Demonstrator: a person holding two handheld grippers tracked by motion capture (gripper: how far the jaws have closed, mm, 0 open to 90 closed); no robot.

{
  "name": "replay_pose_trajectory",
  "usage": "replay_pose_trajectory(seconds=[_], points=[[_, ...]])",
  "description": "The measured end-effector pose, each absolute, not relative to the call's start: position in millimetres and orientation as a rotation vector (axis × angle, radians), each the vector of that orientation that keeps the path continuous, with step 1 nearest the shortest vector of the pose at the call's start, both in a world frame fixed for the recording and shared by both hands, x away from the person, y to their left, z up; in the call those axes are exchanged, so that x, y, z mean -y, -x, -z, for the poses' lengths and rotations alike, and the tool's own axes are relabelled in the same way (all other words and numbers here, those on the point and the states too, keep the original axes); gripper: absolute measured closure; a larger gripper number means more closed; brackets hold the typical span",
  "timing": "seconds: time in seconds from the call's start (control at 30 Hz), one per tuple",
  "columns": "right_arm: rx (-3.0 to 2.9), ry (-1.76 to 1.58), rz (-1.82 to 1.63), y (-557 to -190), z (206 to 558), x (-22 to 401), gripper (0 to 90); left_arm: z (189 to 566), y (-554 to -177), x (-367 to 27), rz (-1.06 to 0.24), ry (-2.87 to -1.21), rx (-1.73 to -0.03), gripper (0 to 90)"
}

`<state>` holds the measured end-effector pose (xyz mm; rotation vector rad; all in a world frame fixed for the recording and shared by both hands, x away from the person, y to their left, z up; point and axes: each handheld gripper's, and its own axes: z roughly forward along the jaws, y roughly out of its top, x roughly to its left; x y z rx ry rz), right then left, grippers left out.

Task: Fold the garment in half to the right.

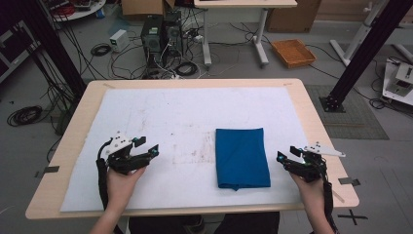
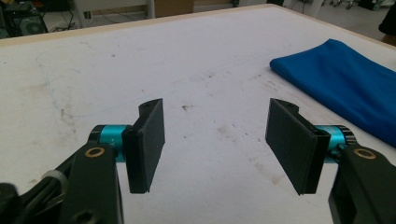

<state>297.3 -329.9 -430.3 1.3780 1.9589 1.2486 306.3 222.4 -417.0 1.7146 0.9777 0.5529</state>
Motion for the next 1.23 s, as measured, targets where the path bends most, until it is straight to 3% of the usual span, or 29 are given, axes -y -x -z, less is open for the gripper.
replay_pose_trajectory(seconds=[1.23], points=[[-1.95,-1.389,-1.239,-306.1,437.9,335.5,30.4,423.6,-310.4,-231.6,-0.599,-1.754,-0.979,36.1]])
